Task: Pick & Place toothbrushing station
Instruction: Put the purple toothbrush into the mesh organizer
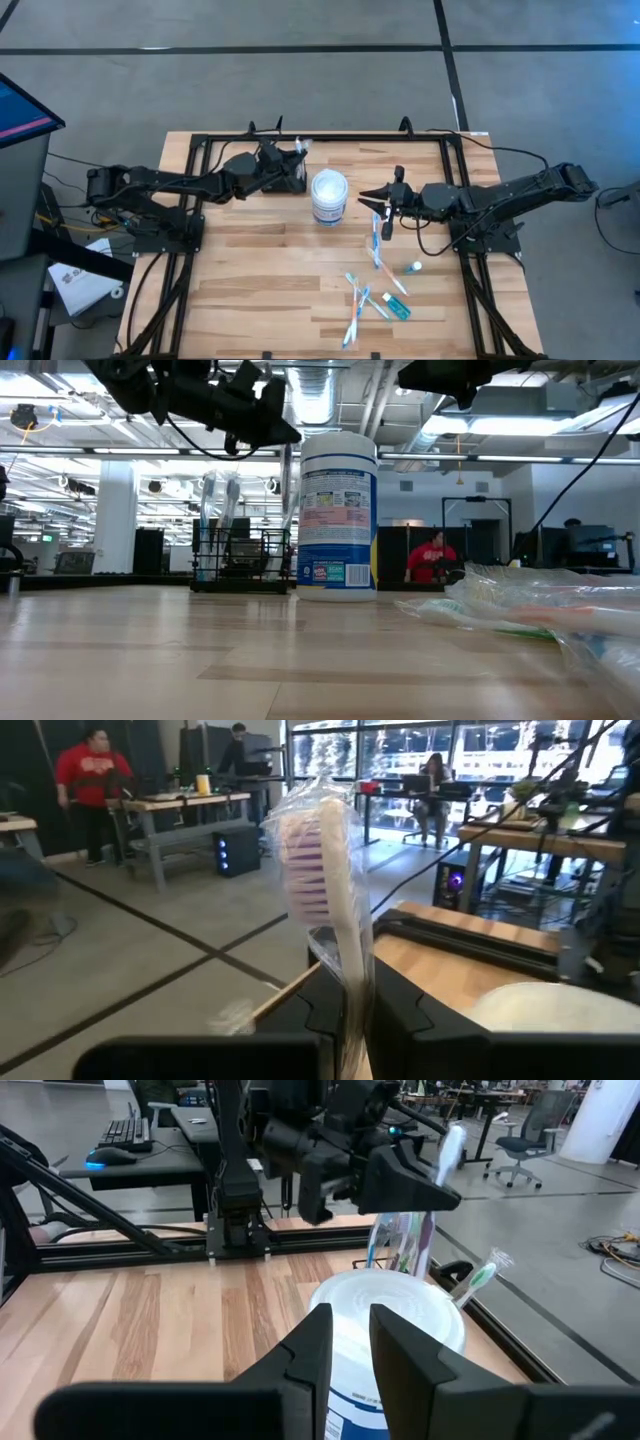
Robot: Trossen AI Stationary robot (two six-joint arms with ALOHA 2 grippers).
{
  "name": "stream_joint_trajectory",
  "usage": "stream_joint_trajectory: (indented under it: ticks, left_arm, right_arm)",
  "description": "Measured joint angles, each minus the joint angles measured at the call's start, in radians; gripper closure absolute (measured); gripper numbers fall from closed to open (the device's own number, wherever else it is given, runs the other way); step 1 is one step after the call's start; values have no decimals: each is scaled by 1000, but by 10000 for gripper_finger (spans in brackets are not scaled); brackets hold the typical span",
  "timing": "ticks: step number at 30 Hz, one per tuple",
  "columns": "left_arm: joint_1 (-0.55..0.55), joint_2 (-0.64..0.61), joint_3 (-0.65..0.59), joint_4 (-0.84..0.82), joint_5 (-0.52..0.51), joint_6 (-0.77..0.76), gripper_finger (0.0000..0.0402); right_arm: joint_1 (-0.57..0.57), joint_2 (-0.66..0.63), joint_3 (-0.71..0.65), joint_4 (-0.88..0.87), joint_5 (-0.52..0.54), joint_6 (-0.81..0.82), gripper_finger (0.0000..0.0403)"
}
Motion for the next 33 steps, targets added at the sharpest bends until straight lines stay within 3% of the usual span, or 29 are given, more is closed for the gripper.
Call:
stream_joint_trajectory:
  ticks: [14, 24, 33]
  left_arm:
    - [2, 25, -4, 37, -69, 38, 386]
    - [6, 32, -94, 211, -87, 31, 385]
    - [6, 32, -136, 214, -87, 8, 385]
  right_arm:
    - [0, 2, 0, 0, 0, -8, 341]
    - [0, 2, 0, 0, 0, -10, 341]
    - [0, 2, 0, 0, 0, -10, 341]
